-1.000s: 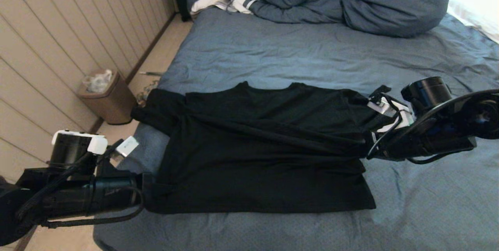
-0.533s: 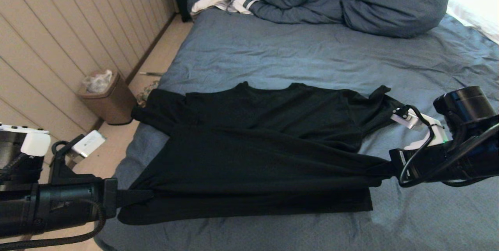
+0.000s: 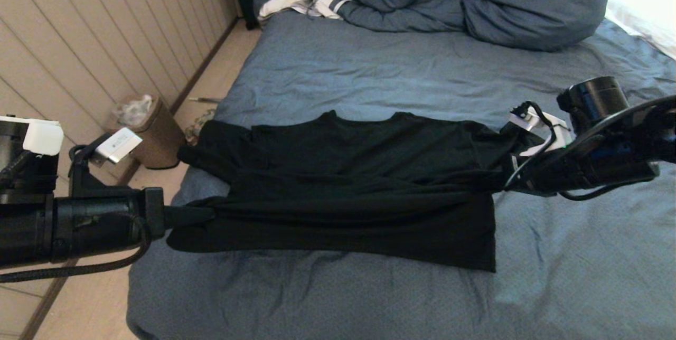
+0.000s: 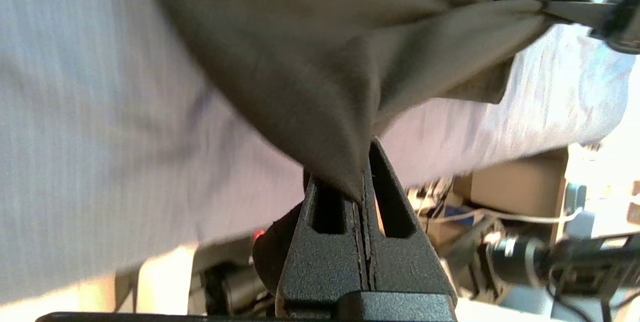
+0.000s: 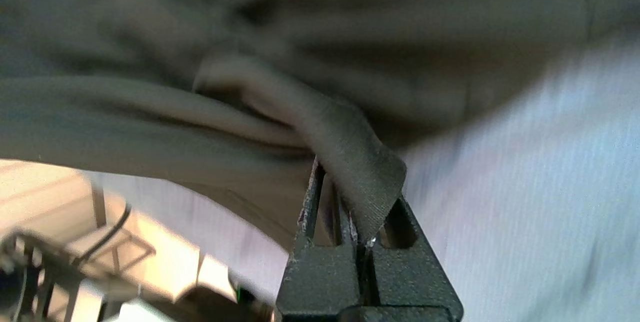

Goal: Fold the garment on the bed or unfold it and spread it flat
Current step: Fold the black T-shirt

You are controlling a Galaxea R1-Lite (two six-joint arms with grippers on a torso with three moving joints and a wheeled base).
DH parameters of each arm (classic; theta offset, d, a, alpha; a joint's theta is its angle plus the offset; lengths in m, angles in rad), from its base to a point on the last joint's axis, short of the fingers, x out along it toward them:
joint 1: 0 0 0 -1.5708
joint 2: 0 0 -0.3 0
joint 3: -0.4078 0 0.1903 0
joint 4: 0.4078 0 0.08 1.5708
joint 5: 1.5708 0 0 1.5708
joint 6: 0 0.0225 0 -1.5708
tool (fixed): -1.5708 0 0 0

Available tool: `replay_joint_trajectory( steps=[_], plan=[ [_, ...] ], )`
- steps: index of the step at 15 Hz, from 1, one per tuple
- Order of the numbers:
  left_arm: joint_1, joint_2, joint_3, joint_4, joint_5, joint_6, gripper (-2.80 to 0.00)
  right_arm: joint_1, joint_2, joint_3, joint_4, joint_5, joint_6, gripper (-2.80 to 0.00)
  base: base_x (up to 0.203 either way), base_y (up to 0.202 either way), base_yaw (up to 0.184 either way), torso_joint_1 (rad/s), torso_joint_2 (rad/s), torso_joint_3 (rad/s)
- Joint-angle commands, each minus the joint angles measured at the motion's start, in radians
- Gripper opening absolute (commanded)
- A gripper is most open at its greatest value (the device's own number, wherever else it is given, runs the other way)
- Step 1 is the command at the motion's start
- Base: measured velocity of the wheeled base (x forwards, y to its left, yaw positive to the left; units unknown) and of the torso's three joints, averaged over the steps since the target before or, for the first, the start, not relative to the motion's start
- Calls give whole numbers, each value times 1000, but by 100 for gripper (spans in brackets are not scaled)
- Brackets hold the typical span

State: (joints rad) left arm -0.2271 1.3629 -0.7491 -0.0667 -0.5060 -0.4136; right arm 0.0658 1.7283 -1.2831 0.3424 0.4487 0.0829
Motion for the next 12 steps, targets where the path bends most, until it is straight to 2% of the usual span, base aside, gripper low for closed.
replay_joint_trajectory(
  steps=[1,2,3,7,12],
  plan=[
    [4,79,-55,-2,-4,-6,-280,10,122,-101,4,2,9,-280,0,0,0,0,0,0],
    [4,93,-67,-2,-5,-7,-280,17,156,-138,5,-1,14,-280,0,0,0,0,0,0],
    [5,104,-70,-4,-6,-7,-280,20,179,-165,5,-5,20,0,0,0,0,0,0,0],
    [5,111,-70,-18,-7,-7,-280,20,173,-161,7,-7,14,0,0,0,0,0,0,0],
    [5,111,-64,-22,-14,-7,-280,-2,35,-117,68,-4,19,0,0,0,0,0,0,0]
  ],
)
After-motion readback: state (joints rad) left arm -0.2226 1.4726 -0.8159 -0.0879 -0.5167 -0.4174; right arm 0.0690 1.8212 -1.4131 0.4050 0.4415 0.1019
